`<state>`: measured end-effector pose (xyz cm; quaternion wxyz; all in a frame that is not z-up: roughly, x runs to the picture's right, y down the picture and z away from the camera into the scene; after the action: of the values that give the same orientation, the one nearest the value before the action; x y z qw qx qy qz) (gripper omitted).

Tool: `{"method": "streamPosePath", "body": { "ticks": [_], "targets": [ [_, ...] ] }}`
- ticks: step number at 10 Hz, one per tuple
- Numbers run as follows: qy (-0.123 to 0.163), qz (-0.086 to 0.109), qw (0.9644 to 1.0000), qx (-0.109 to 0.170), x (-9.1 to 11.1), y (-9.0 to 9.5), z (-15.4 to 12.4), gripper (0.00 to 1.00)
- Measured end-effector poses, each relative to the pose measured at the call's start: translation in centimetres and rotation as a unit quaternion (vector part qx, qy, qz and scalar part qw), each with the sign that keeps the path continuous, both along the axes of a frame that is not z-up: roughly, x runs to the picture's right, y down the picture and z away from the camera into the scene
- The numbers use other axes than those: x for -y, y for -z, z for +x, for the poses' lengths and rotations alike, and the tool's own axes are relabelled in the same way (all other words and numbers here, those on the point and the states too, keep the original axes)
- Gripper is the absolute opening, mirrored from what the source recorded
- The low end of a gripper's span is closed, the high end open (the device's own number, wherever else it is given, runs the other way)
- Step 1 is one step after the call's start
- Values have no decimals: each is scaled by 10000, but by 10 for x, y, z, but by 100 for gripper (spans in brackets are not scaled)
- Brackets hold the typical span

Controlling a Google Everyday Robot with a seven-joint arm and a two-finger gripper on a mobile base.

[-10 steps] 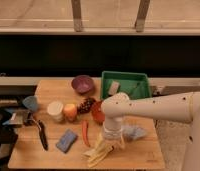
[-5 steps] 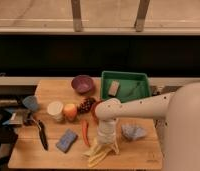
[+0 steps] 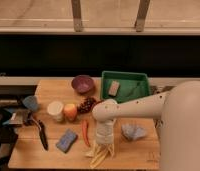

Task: Place banana in red bowl

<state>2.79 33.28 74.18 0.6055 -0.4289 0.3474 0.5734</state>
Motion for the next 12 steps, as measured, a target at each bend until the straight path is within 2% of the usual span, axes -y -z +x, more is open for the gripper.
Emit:
{"method": "streamPosePath", "body": {
  "ticks": [3,4,5,8,10,12],
  "targets": [
    [-40,149,9999,-31,11,5,3,15],
    [-94,281,9995,-79,22,10,9,5],
    [-150,429,9989,-127,36,16,15,0],
    [-356,971,9943,-240,88,37,37,0],
    [-584,1459,9873,-227,137,45,55,0],
    [-807,1838,9794,-205,181,44,71,0]
  ]
}}
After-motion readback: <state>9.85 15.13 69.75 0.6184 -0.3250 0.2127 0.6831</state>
